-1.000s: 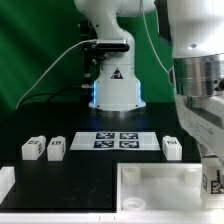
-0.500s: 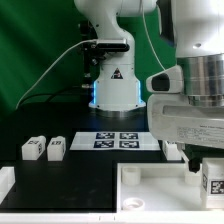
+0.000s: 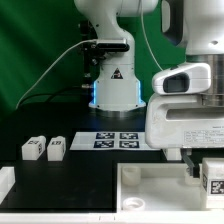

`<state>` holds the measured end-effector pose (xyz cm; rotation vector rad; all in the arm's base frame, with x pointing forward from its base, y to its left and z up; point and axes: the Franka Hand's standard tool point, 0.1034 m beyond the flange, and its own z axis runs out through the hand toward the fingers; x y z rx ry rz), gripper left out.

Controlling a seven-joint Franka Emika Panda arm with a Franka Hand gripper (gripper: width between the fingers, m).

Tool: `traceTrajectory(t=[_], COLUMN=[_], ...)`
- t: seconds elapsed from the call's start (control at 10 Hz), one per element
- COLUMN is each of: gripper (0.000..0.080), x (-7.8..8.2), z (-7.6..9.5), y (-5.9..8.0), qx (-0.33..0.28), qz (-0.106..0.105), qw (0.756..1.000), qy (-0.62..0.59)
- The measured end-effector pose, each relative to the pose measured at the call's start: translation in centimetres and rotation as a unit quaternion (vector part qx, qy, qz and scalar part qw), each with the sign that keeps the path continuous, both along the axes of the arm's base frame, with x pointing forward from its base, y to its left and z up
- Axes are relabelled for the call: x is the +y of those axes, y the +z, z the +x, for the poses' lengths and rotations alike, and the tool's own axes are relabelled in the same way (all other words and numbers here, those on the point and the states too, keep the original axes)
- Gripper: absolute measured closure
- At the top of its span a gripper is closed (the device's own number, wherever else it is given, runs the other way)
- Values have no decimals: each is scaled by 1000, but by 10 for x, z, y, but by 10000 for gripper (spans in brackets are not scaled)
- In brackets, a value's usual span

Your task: Assemble one leg

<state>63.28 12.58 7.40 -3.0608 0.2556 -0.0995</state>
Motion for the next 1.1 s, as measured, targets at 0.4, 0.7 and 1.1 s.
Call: traceTrajectory(t=[0.4,0.7,1.1], gripper=[499,500,500], x=[-7,-8,-1], z=[1,-1,-2], y=[0,-4,-4], qx=[10,27,61], qz=[15,40,85], qw=[987,923,749], qy=[-161,-381,-655])
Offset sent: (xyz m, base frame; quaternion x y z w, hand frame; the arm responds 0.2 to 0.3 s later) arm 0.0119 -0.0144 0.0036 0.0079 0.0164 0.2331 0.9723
